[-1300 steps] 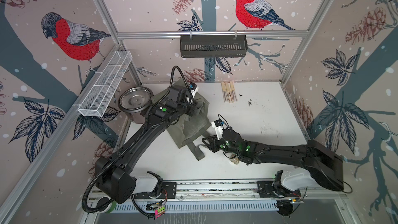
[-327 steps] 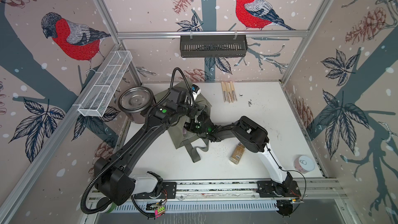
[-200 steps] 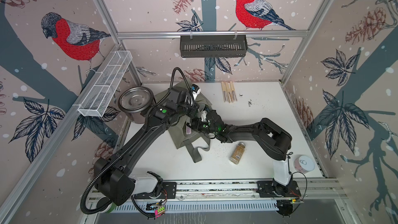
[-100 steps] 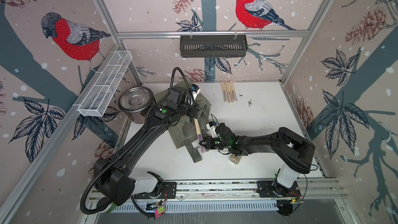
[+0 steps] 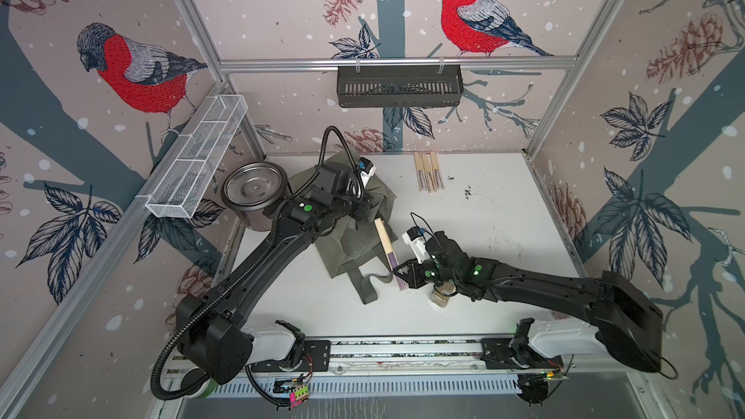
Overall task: Take out the folding fans from the tote bags
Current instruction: Pick up the folding fan from the canvas bag, then place the folding fan at the center of the board.
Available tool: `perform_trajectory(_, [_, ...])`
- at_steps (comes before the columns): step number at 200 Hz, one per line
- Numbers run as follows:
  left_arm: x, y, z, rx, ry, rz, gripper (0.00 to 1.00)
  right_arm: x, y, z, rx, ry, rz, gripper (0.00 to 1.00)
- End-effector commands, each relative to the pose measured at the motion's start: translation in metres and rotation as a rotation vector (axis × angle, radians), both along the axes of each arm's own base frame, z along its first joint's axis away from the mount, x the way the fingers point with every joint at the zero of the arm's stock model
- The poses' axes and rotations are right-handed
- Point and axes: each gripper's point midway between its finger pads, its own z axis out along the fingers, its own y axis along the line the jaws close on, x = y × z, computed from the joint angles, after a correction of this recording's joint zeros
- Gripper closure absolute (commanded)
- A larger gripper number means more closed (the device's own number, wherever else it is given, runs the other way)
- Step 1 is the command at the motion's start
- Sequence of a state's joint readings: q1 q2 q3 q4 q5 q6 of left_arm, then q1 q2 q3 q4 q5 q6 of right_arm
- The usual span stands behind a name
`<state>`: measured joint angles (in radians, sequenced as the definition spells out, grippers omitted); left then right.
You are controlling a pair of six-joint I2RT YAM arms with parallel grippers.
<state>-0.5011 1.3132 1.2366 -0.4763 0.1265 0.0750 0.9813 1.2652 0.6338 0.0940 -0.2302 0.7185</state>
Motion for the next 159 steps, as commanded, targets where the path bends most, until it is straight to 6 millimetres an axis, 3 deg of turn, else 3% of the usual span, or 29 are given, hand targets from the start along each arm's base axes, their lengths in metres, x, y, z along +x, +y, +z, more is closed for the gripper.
perform_trajectory(1, [0.006, -0.001, 0.007, -0.013, -0.03, 0.009, 1.0, 0.006, -0.024, 0.0, -0.055, -0.045, -0.038, 0.88])
perform_trajectory(36, [0.005, -0.001, 0.009, -0.017, -0.037, 0.007, 1.0, 0.03, -0.058, 0.021, -0.046, -0.094, -0.14, 0.88])
perform_trajectory(86, [0.006, 0.0, 0.009, -0.012, -0.04, 0.014, 1.0, 0.079, -0.104, 0.046, -0.009, -0.16, -0.31, 0.87])
perform_trajectory(124, [0.005, -0.001, 0.008, -0.014, -0.032, 0.007, 1.0, 0.126, -0.139, 0.04, -0.045, -0.13, -0.425, 0.87])
perform_trajectory(159, [0.005, -0.001, 0.01, -0.016, -0.04, 0.008, 1.0, 0.168, -0.162, 0.021, -0.075, -0.067, -0.493, 0.88])
